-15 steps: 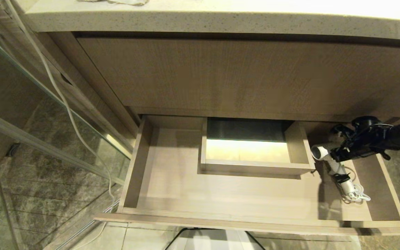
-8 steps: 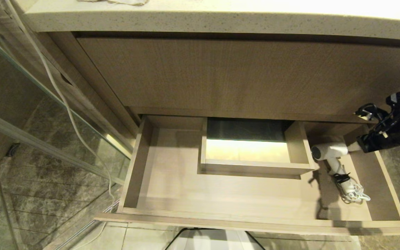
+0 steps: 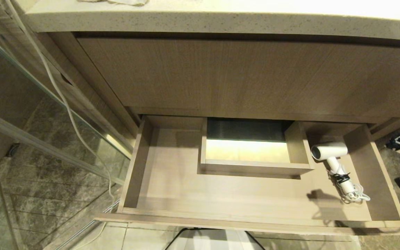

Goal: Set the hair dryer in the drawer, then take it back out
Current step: Close the drawer

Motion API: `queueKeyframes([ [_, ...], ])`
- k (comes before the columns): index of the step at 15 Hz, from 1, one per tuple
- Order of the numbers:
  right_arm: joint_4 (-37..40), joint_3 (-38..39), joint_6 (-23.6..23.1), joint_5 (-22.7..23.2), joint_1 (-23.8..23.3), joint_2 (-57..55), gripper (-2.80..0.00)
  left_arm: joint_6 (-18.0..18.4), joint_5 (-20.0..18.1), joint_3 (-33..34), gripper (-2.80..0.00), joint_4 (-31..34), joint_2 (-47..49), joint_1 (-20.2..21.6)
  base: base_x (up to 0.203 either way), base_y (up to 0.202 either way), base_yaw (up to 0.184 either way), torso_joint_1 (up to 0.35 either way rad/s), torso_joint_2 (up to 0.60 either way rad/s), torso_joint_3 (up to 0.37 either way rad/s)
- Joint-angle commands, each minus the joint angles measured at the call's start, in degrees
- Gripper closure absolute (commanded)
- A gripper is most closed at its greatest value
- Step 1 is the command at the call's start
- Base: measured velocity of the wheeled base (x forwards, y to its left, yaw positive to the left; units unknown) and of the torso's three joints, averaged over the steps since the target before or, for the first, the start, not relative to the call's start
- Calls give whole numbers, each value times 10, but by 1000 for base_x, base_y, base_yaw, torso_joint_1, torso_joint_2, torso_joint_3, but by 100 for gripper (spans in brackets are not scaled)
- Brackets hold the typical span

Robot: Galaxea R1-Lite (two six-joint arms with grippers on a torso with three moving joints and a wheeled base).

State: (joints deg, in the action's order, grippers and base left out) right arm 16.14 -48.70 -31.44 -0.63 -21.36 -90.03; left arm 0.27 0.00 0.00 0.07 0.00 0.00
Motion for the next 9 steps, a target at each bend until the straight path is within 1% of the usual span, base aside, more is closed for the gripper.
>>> queueKeyframes([
  [1,3,100,-7,-32,0,67,0,0,0,1,0,0,0,0,0,0,0,0,0,0],
  [2,3,118,-10,-48,1,73,0,0,0,1,0,0,0,0,0,0,0,0,0,0],
  [4,-9,160,-18,-52,5,52,0,0,0,0,0,0,0,0,0,0,0,0,0,0],
  [6,-16,167,-18,-54,5,18,0,0,0,1,0,0,0,0,0,0,0,0,0,0],
  [9,-44,160,-18,-55,5,-78,0,0,0,1,0,0,0,0,0,0,0,0,0,0],
])
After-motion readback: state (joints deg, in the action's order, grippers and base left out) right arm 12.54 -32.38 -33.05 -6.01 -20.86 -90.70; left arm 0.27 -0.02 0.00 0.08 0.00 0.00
